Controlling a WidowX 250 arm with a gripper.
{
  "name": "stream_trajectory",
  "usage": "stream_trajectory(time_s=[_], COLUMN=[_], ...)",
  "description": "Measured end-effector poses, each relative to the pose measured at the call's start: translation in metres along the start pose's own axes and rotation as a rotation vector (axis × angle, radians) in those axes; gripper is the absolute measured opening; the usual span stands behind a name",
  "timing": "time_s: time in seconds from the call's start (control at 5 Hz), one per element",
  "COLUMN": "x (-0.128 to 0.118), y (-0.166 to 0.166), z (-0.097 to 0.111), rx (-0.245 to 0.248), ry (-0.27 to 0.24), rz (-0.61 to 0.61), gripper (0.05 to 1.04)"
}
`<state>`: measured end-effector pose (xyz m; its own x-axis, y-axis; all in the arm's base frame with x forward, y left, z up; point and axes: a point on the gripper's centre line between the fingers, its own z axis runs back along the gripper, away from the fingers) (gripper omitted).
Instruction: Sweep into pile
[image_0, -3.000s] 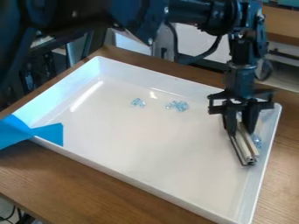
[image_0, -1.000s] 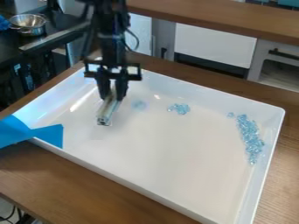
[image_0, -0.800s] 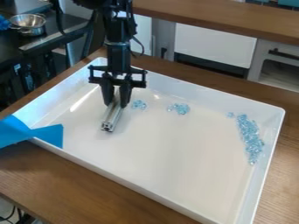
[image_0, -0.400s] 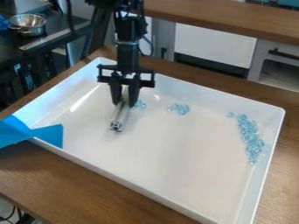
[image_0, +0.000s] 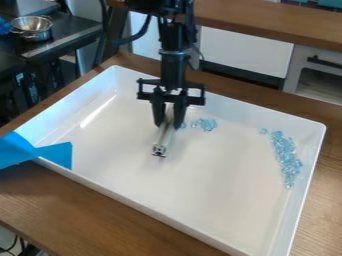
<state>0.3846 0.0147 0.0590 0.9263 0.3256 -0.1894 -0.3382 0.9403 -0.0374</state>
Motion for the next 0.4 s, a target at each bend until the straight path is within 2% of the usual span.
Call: stream_trajectory(time_s=[0.4], x=[0.008], y=[-0.029], z=[-0.009], rx=[0.025], ry=[-0.021], rz=[0.003], gripper=[0.35])
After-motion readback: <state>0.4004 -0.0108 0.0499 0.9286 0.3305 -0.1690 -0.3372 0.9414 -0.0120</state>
